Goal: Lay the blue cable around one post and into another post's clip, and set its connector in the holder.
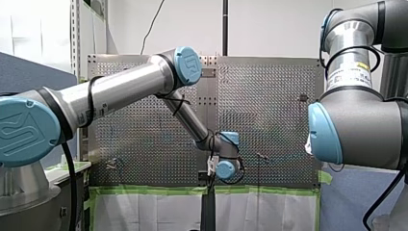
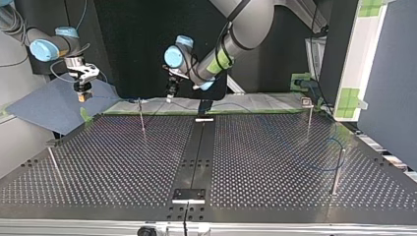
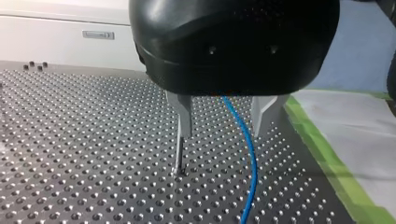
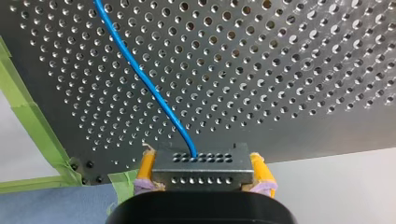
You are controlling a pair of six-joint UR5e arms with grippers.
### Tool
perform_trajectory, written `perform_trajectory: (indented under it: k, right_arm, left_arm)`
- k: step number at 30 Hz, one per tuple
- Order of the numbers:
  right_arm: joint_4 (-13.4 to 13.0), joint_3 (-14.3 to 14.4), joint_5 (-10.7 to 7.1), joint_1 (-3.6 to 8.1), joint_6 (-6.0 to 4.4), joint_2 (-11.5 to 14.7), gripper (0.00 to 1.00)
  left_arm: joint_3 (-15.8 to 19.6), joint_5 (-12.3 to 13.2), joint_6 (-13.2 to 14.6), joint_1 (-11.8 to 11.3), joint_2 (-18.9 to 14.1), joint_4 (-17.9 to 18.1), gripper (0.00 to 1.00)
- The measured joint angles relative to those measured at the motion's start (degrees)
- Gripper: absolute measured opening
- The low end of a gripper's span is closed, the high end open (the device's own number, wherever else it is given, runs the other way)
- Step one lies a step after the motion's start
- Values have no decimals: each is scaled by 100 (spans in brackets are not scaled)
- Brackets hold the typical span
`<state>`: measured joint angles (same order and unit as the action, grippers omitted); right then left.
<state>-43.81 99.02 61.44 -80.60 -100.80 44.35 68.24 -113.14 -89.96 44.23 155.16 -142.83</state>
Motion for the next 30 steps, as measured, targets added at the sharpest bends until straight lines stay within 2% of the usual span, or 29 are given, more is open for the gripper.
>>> perform_trajectory:
  k: [11,21,23,24,26,27,29,30]
  right_arm:
    - [5,-1,0,-4,-2,-1,0]
    - [2,0,1,-3,2,0,0]
    - [2,-1,0,-3,4,0,0]
    - [3,0,0,-3,5,0,0]
    - [3,0,0,-4,5,0,0]
    - [3,-1,0,-3,6,0,0]
    - [3,0,0,-4,6,0,0]
    - [3,-1,0,-4,6,0,0]
  left_arm:
    - [-436,-41,9,-47,291,-465,65]
    - [-760,-85,21,-91,323,-790,65]
    - [-777,-97,22,-94,326,-808,57]
    - [-781,-102,23,-95,326,-814,57]
    - [-782,-110,23,-101,328,-827,46]
    - [-783,-112,23,-104,329,-832,46]
    - [-784,-110,23,-110,329,-843,35]
    - [-785,-108,23,-111,328,-846,35]
